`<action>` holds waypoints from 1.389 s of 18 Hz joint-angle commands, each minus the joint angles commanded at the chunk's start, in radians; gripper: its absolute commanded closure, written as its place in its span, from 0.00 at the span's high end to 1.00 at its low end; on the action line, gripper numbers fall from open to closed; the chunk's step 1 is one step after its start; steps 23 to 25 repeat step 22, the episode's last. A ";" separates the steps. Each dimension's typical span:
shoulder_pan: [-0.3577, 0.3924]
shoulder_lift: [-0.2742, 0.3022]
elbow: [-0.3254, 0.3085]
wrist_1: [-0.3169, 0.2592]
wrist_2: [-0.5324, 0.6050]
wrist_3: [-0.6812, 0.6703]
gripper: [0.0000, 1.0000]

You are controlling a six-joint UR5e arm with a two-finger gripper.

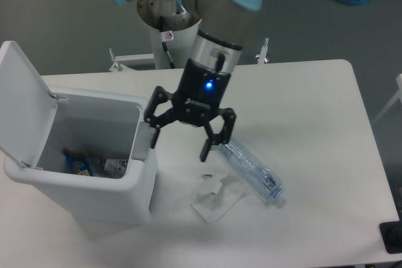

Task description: Open the trash can

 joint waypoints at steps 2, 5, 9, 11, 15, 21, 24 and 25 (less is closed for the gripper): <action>0.052 -0.011 0.020 0.000 0.000 0.040 1.00; 0.109 -0.041 0.020 0.002 0.006 0.228 1.00; 0.166 -0.113 0.002 -0.005 0.258 0.503 1.00; 0.184 -0.173 0.006 0.000 0.398 0.598 1.00; 0.233 -0.198 0.020 -0.009 0.416 0.737 1.00; 0.221 -0.195 -0.057 -0.009 0.520 1.011 1.00; 0.221 -0.193 -0.063 -0.008 0.522 1.037 1.00; 0.221 -0.193 -0.063 -0.008 0.522 1.037 1.00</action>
